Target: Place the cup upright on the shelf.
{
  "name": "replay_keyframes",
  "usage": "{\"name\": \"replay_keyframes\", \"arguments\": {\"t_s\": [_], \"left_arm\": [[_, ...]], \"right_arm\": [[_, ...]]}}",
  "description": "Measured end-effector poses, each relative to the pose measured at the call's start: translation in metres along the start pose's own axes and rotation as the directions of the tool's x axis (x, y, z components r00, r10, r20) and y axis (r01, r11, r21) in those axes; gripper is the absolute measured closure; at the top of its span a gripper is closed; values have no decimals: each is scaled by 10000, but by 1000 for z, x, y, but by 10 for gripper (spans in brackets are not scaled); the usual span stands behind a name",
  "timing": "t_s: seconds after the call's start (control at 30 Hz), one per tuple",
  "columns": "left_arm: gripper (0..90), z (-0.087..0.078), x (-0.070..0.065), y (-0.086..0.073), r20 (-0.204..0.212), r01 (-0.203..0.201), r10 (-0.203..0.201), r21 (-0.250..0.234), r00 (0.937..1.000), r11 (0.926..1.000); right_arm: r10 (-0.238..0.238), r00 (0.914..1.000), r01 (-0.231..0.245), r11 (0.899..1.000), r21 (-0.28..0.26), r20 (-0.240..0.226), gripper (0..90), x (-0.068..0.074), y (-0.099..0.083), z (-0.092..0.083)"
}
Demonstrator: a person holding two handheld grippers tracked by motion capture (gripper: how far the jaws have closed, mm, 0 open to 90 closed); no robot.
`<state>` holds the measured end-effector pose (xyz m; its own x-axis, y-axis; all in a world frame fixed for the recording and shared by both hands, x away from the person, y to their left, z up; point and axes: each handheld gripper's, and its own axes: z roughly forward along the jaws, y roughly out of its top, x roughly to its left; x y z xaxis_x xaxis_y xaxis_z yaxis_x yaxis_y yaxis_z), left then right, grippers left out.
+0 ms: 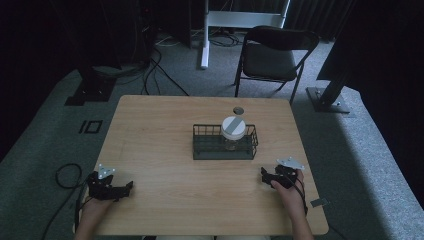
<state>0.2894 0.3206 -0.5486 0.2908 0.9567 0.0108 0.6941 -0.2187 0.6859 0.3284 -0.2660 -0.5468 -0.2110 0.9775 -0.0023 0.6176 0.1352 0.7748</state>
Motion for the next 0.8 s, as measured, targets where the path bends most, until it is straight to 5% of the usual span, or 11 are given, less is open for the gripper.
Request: {"name": "replay_keyframes", "arguments": {"t_s": [0.37, 0.57, 0.8], "left_arm": [[2, 0, 0, 0, 1, -6, 6, 4, 10000, 10000], [2, 0, 0, 0, 1, 3, -3, -4, 10000, 10000], [2, 0, 0, 0, 1, -4, 4, 4, 10000, 10000]], "right_arm": [[191, 9993, -211, 9977, 639, 315, 127, -11, -5, 0], [678, 9960, -722, 9946, 752, 587, 114, -15, -5, 0], [652, 9970, -681, 9950, 728, 408, 114, -15, -6, 0]]}}
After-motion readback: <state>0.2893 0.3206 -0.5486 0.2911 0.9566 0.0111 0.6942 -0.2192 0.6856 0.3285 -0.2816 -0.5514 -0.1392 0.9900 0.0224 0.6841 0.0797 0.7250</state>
